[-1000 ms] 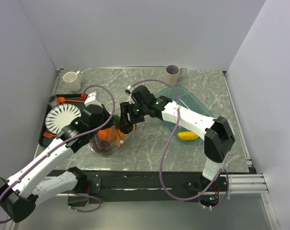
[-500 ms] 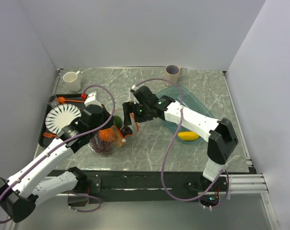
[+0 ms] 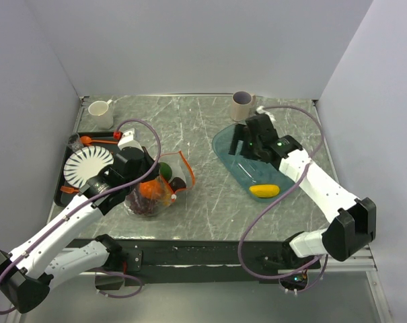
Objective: Place the food in the zip-top bag and seal the zipper
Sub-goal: Pick up the fake fruit from the bin.
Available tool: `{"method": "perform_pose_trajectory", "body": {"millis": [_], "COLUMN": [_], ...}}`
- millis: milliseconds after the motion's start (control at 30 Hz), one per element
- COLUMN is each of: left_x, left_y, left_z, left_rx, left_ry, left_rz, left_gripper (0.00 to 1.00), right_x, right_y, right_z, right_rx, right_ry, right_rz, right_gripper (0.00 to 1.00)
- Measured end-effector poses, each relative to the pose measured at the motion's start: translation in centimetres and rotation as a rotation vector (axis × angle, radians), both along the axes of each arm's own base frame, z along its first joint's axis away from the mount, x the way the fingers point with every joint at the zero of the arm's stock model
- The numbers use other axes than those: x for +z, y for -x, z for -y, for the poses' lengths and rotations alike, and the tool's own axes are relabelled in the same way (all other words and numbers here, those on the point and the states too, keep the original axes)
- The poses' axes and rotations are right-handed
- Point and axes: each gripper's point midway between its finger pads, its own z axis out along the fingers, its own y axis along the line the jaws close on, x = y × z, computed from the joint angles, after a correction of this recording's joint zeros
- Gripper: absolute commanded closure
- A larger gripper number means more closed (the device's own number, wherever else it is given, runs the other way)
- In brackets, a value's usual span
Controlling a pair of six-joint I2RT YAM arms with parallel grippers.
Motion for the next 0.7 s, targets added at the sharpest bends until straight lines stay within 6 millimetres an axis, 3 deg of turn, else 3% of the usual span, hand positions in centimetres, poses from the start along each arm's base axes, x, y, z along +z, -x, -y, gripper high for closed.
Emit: {"method": "perform_pose_trajectory", "body": {"millis": [133,300,467,700], "left_x": [0.0,0.0,-0.4,-0.4], "left_y": [0.0,0.0,-0.2,-0.3], "left_z": [0.0,0.0,0.2,0.3], "left_rx": [0.0,-0.001,-0.003,-0.005], "left_ry": [0.0,-0.001,-0.007,-0.004], "left_rz": [0.0,-0.001,-0.011,-0.008], "left_gripper": [0.99,0.99,0.99,0.99], "right_x": [-1.6,-2.0,-3.8,-8.2], "right_y": [0.8,2.1,3.5,4.1], "right_z": [4.5,6.9,7.9,7.3], "right_rx": [-0.209,-0.397,-0.497,-0.496], "right_ry": [0.074,0.087,0.122,0.186], "right_rz": [-0.047,-0.072,-0.156,-0.31], "right_gripper": [0.0,0.0,0.0,0.0]}}
